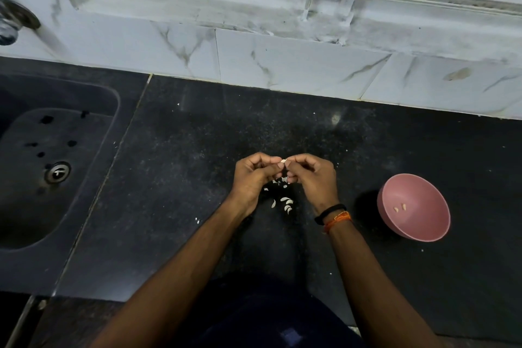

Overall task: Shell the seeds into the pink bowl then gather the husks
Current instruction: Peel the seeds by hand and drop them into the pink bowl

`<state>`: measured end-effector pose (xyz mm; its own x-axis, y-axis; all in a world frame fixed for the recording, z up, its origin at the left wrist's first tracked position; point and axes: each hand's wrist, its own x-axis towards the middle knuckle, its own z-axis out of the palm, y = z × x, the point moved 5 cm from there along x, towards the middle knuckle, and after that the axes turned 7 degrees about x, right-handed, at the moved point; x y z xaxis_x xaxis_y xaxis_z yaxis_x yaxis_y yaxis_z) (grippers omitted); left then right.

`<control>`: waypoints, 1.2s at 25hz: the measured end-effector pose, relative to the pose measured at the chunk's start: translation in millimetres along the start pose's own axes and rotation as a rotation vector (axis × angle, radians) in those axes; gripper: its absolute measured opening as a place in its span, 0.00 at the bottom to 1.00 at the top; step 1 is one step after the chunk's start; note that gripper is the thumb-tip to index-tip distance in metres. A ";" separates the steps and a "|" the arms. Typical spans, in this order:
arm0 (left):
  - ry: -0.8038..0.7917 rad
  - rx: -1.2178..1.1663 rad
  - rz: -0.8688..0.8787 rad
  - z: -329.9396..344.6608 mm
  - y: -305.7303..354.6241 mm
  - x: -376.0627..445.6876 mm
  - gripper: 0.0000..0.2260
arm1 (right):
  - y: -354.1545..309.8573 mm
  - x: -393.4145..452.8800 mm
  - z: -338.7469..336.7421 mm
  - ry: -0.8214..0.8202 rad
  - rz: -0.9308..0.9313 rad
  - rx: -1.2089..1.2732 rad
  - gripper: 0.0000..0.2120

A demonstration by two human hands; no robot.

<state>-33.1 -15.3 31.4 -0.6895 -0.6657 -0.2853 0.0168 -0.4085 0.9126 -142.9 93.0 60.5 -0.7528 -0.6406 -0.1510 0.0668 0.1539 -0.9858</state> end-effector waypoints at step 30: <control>0.067 0.335 0.193 -0.2 -3.3 -0.2 0.05 | 1.5 0.7 1.6 0.105 0.048 0.020 0.08</control>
<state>-32.9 -14.0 28.4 -0.6477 -0.7543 -0.1072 -0.1032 -0.0524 0.9933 -142.2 91.6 58.7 -0.8131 -0.5502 -0.1901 0.1160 0.1669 -0.9791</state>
